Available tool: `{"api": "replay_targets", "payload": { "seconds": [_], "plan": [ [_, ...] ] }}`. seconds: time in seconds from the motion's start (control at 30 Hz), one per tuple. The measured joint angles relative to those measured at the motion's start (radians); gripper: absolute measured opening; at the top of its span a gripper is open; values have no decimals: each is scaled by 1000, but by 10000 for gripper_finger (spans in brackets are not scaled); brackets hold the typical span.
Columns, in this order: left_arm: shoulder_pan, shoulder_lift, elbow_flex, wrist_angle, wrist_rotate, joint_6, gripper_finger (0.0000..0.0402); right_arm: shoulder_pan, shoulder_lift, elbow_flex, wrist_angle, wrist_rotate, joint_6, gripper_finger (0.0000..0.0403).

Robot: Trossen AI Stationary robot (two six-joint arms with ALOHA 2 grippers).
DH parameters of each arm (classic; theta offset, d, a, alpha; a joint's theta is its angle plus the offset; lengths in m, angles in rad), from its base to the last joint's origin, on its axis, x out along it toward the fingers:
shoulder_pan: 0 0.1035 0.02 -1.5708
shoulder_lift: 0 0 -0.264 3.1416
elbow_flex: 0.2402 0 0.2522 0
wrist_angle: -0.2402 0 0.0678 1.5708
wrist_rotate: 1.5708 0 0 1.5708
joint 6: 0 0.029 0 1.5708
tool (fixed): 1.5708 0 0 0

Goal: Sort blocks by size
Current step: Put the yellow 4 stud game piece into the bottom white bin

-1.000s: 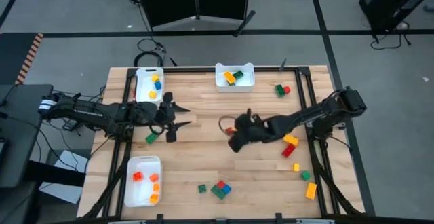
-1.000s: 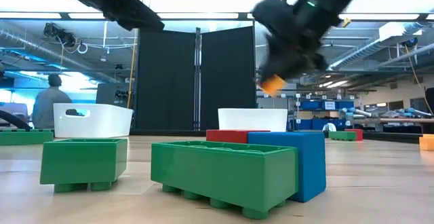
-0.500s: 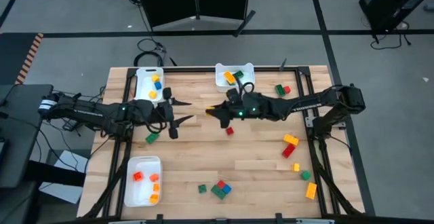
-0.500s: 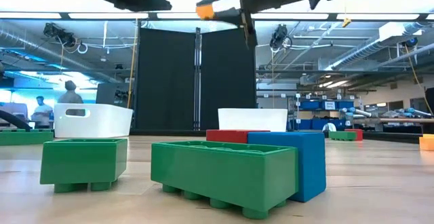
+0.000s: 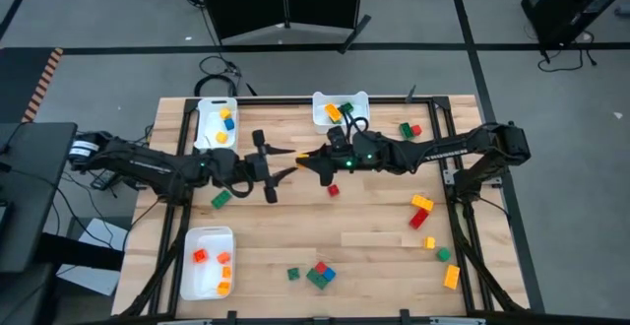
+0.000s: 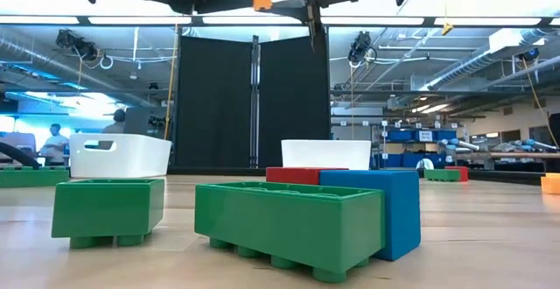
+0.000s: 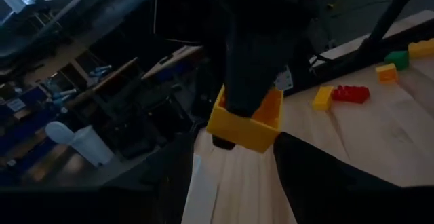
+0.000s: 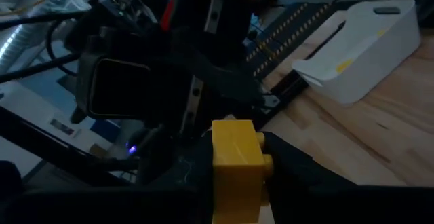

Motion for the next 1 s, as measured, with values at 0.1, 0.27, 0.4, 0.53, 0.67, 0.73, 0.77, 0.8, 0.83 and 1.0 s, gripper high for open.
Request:
{"api": "replay_targets", "payload": {
  "seconds": [0.1, 0.27, 0.4, 0.53, 0.67, 0.73, 0.77, 0.8, 0.83, 1.0],
  "plan": [
    [0, 18, 0, 31, 14, 0, 214, 0, 0, 0, -3, -5, -1, 102],
    [0, 45, 0, 47, 28, 0, 214, -9, 0, 0, -9, -63, -2, 102],
    [0, 80, 10, 93, 41, 0, 214, -18, -1, 0, -25, -88, -2, 102],
    [0, 124, 37, 103, 60, 0, 214, -29, -1, 0, -34, -123, 0, 102],
    [0, 160, 64, 102, 62, 0, 211, -33, 0, -1, -50, -128, -1, 102],
    [0, 171, 82, 104, 65, 0, 201, -33, 0, -1, -56, -128, -6, 102],
    [0, 172, 84, 102, 65, 0, 192, -33, 0, -1, -57, -129, -7, 102],
    [0, 172, 86, 97, 65, 2, 181, -33, 0, -1, -59, -131, -7, 102],
    [0, 172, 89, 92, 67, 5, 170, -33, 0, -1, -62, -132, -6, 103],
    [0, 171, 92, 81, 68, 7, 146, -41, 0, -2, -64, -137, -4, 114]
  ]
}}
